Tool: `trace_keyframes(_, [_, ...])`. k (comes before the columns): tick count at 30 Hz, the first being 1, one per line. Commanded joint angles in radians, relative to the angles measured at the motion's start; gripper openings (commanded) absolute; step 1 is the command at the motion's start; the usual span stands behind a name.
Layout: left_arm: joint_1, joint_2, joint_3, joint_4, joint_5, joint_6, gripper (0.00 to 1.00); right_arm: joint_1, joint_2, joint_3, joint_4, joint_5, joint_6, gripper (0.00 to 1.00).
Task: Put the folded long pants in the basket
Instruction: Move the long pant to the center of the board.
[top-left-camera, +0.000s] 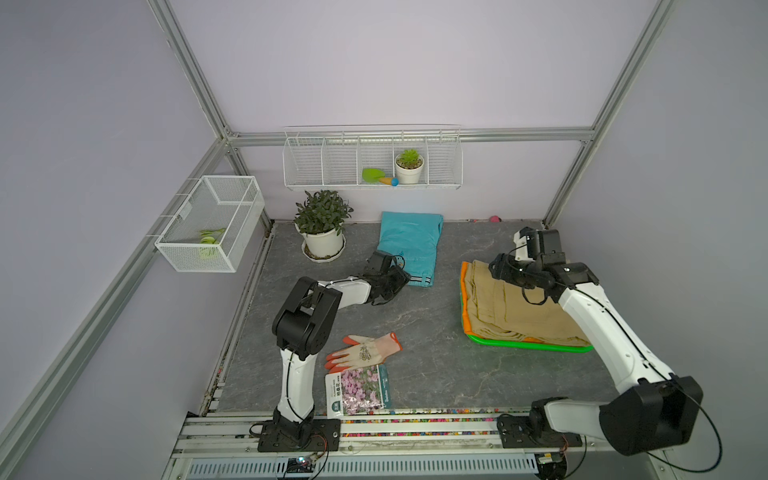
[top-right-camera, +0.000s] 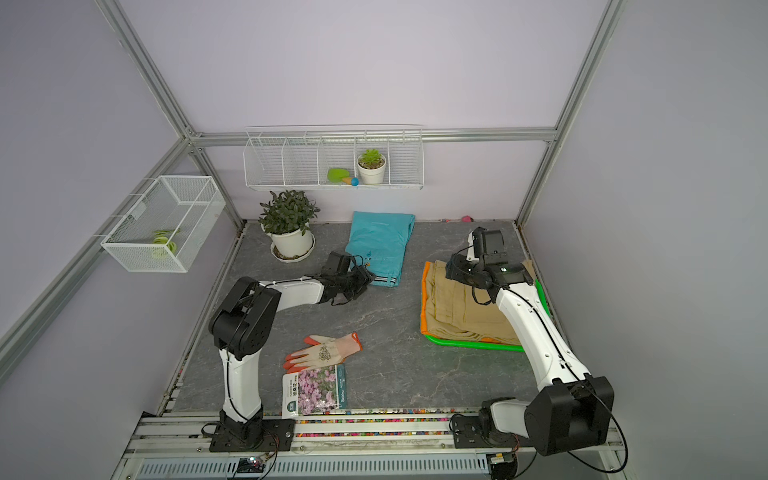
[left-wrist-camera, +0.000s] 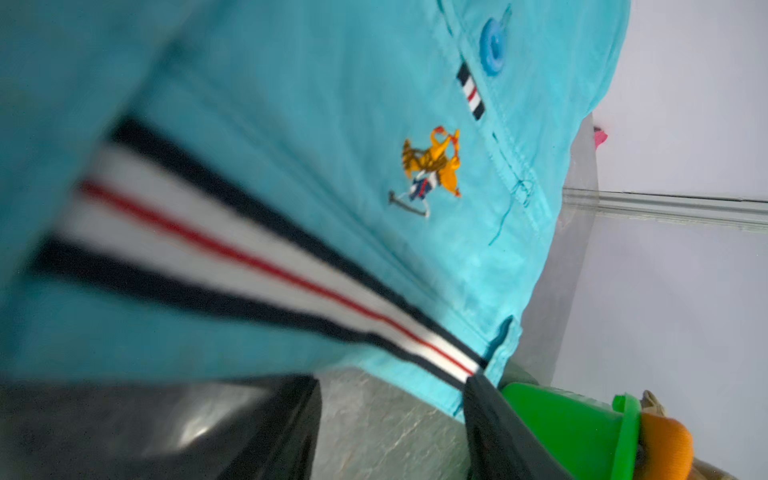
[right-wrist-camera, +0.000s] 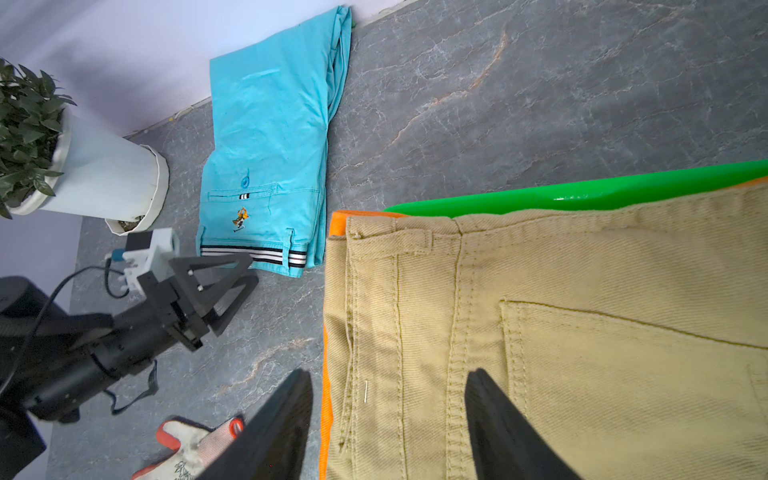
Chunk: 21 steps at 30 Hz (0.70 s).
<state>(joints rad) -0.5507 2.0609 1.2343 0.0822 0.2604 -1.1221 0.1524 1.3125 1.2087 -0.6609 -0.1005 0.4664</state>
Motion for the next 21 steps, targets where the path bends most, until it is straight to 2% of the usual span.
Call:
trace_keyframes(1, [0.0,0.058,0.037,-0.058,-0.026,-0.003,0.53,0.004,-0.004,-0.019,-0.035,0.005,-0.015,0.63])
trace_keyframes(3, [0.001,0.06,0.041,-0.072,-0.044,0.009,0.48,0.004,-0.008,-0.034,-0.03,0.004,-0.02,0.63])
trace_keyframes(4, [0.004,0.059,0.048,-0.082,-0.054,0.014,0.42,0.004,-0.012,-0.04,-0.027,0.005,-0.02,0.63])
trace_keyframes(7, [0.014,0.068,0.057,-0.087,-0.043,0.022,0.21,0.005,-0.016,-0.054,-0.017,-0.002,-0.011,0.62])
trace_keyframes(9, [0.019,0.064,0.057,-0.097,-0.044,0.022,0.01,0.005,-0.015,-0.056,-0.018,-0.009,-0.007,0.62])
trace_keyframes(15, [0.027,-0.042,-0.003,-0.207,-0.053,0.149,0.0,0.01,-0.009,-0.043,-0.044,-0.013,-0.015,0.61])
trace_keyframes(18, [0.05,-0.157,-0.118,-0.324,-0.04,0.217,0.0,0.015,-0.015,-0.012,-0.09,-0.013,-0.024,0.6])
trace_keyframes(21, [0.137,-0.347,-0.32,-0.4,-0.035,0.234,0.0,0.038,-0.024,-0.001,-0.11,-0.013,-0.03,0.6])
